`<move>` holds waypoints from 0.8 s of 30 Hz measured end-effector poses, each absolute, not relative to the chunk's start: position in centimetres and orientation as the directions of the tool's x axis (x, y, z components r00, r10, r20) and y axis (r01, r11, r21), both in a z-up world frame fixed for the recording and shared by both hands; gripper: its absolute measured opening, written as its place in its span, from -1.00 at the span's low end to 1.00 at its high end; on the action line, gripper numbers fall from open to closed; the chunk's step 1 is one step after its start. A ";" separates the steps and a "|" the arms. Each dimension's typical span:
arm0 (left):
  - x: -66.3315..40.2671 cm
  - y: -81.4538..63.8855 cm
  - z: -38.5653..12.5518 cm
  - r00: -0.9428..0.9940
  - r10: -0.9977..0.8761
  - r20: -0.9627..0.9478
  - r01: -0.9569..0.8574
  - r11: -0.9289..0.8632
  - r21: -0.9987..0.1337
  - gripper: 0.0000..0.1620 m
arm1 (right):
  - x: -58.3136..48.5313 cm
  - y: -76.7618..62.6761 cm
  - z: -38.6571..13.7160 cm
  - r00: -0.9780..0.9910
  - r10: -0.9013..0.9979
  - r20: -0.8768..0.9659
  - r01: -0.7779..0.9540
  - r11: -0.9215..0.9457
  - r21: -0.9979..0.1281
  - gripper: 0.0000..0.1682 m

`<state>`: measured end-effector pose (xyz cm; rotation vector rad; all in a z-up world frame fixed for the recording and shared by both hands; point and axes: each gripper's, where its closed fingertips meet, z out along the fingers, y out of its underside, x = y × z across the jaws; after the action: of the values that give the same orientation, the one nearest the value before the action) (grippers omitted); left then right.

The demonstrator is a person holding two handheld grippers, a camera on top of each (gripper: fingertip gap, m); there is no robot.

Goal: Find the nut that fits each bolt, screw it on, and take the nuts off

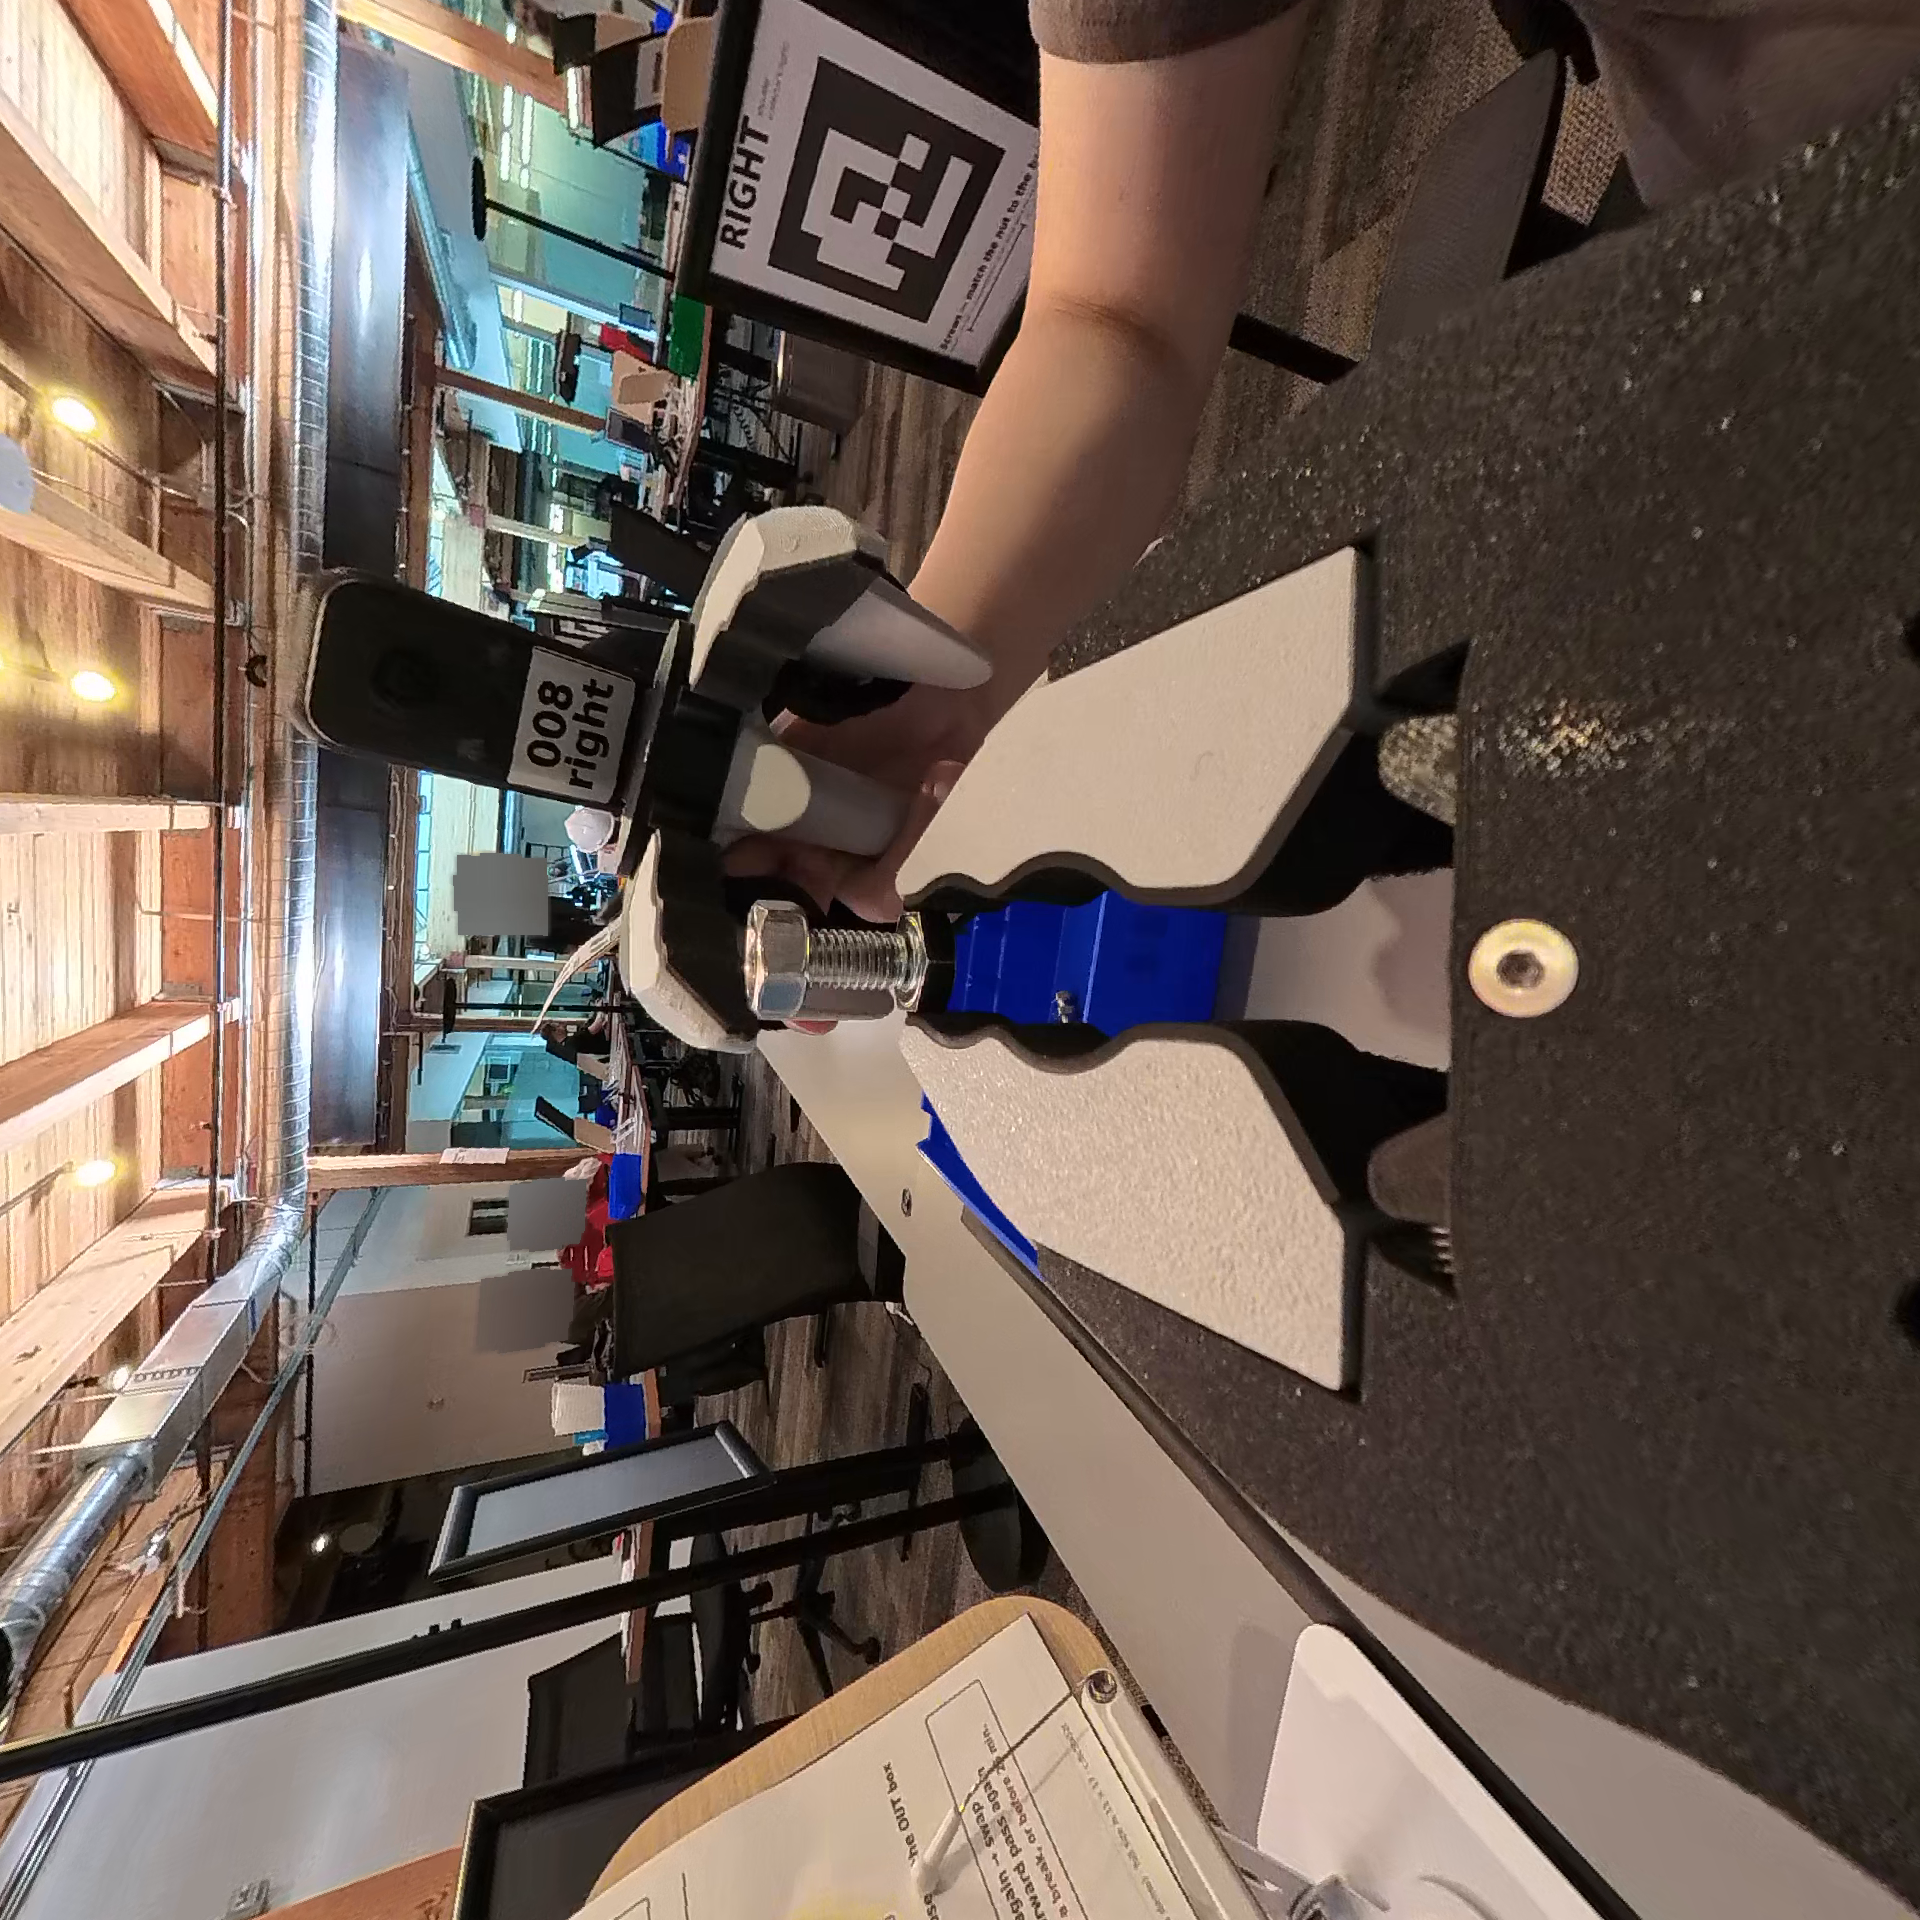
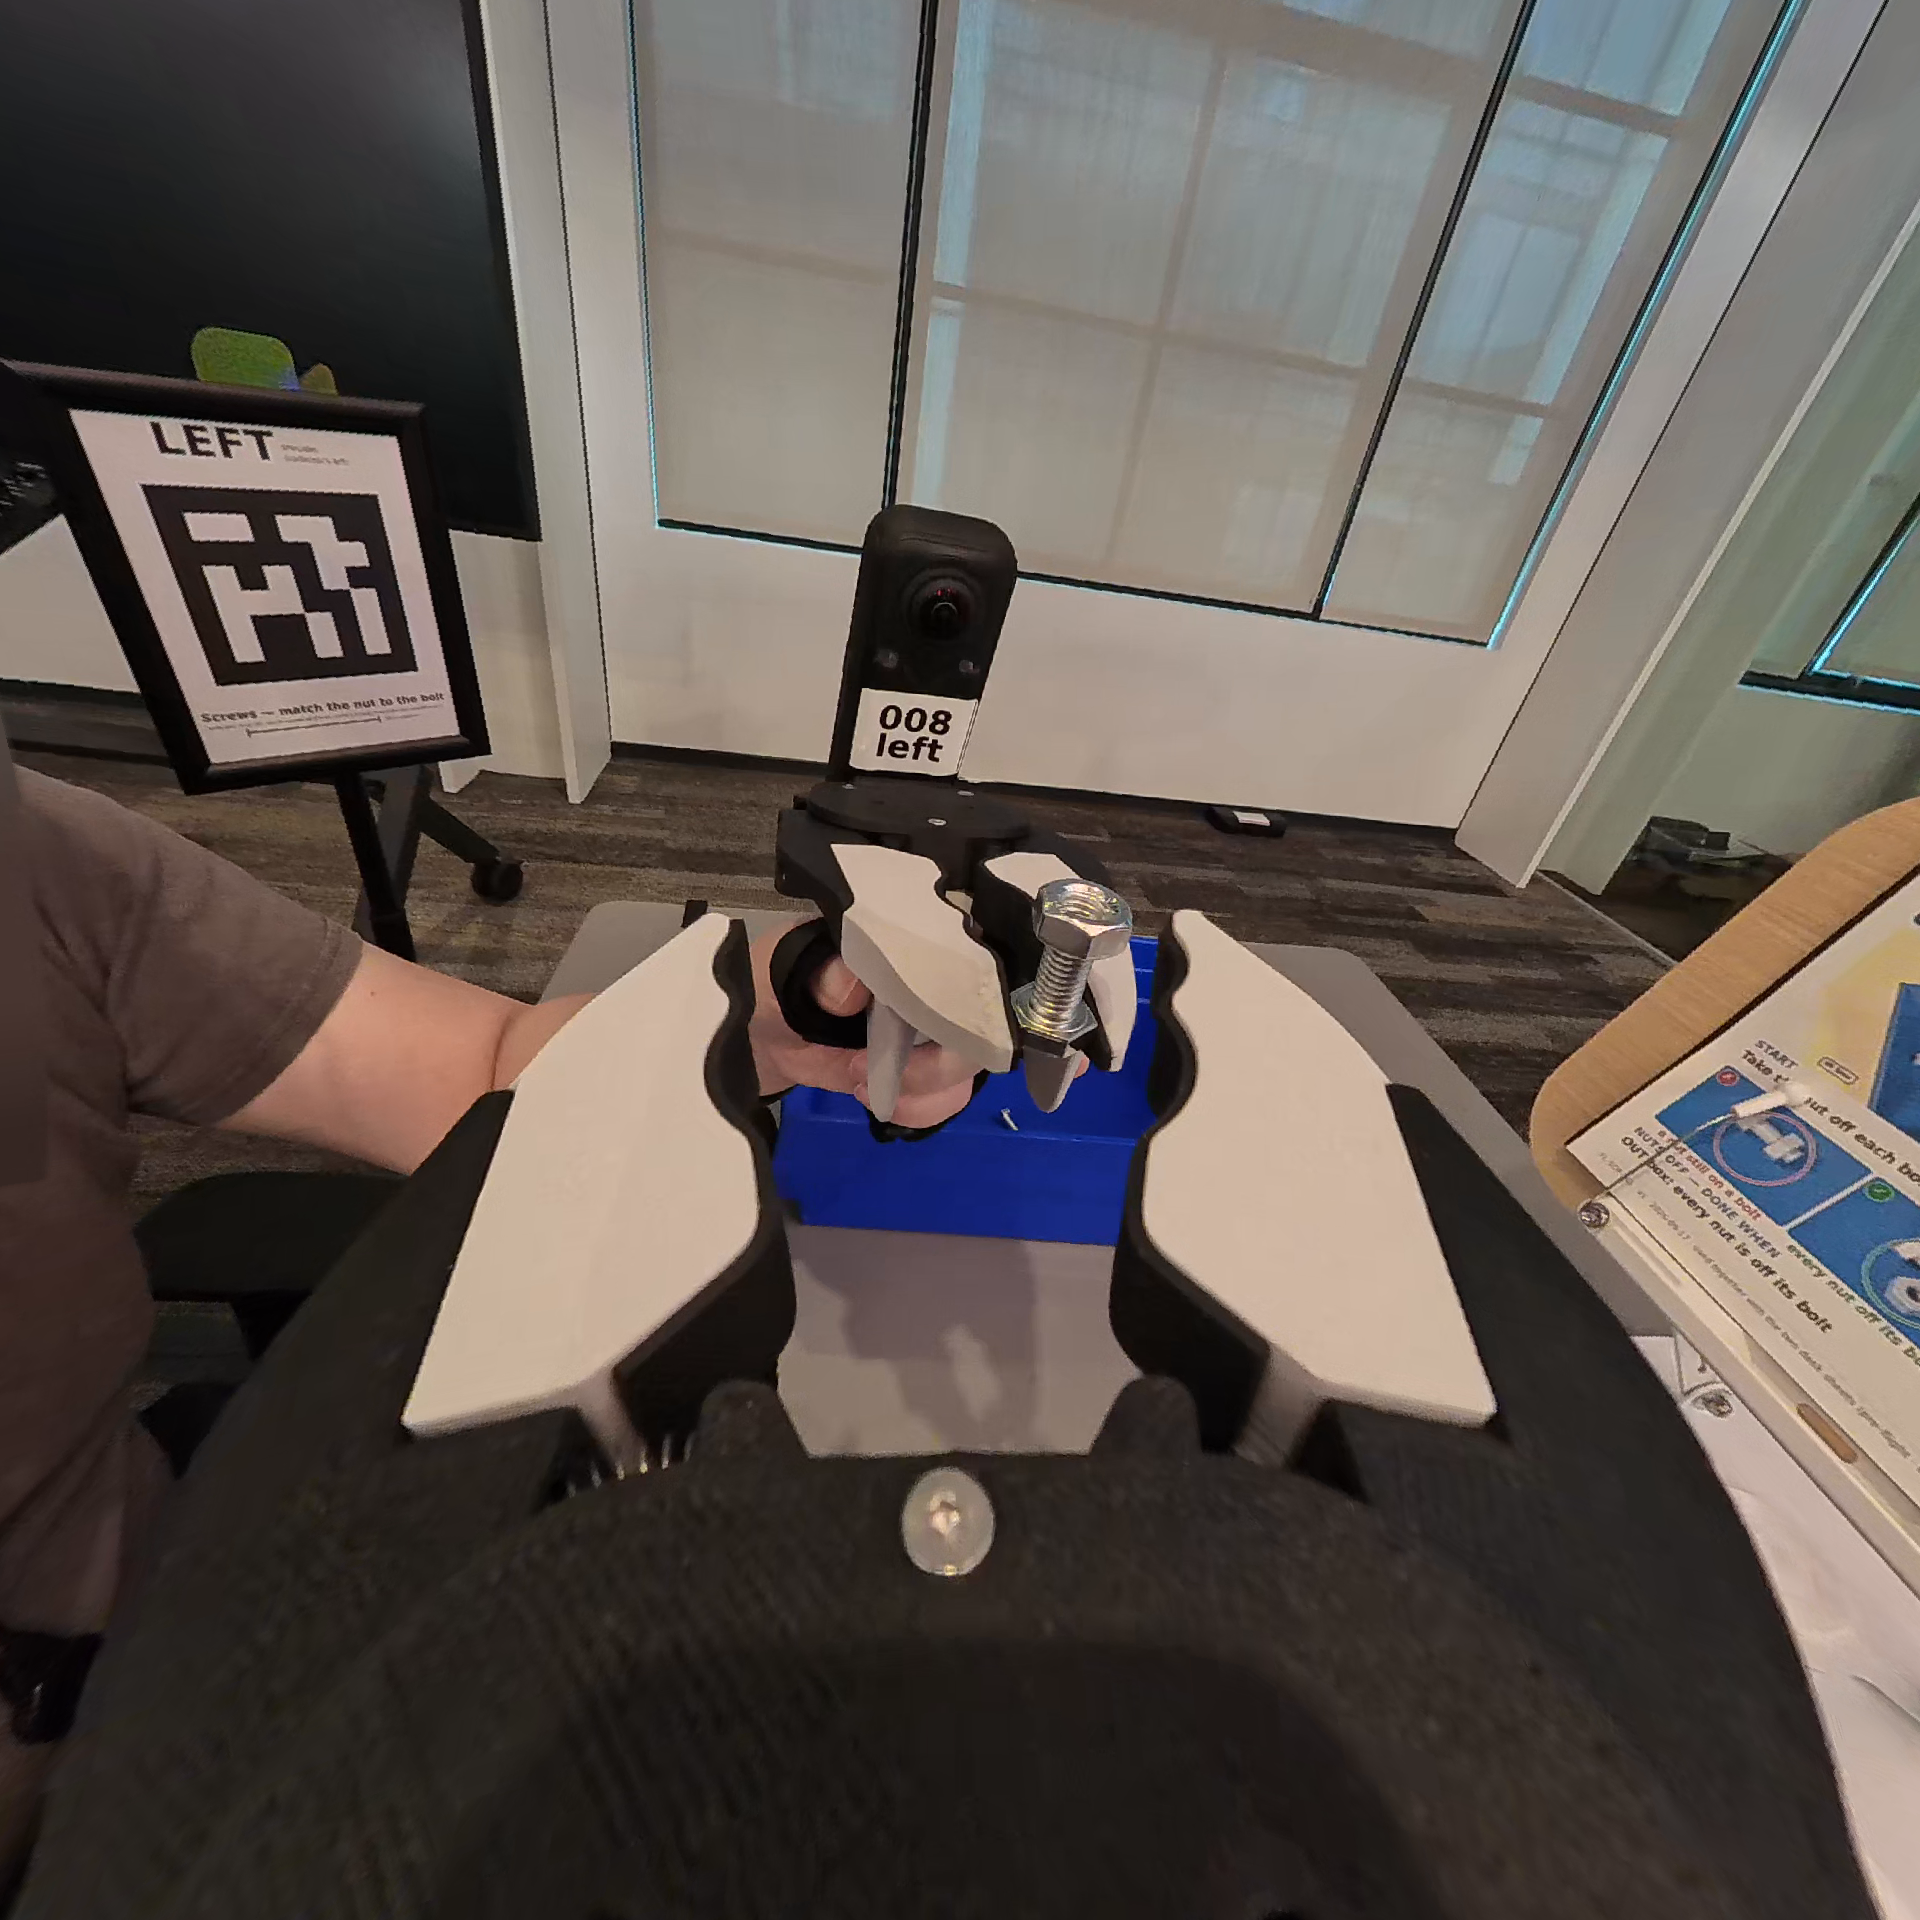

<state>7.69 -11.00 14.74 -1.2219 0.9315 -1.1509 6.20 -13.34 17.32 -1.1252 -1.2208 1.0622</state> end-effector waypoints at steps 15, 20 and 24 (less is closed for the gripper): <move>7.6 -11.0 14.9 0.215 -0.976 0.044 0.146 -0.013 -0.989 -0.78 | 6.1 -13.8 17.3 0.053 0.987 0.152 0.005 0.152 -0.988 -0.13; 7.5 -11.1 14.9 0.213 -0.976 0.046 0.147 -0.014 -0.989 -0.78 | 6.3 -14.0 17.3 0.053 0.986 0.156 0.003 0.156 -0.988 -0.14; 7.5 -11.1 15.0 0.215 -0.976 0.043 0.148 -0.011 -0.989 -0.78 | 6.5 -14.4 17.3 0.038 0.987 0.159 -0.004 0.160 -0.987 -0.16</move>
<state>7.54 -11.12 14.97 -1.2164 0.9288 -1.1324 6.47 -14.38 17.34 -1.1029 -1.2480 1.0674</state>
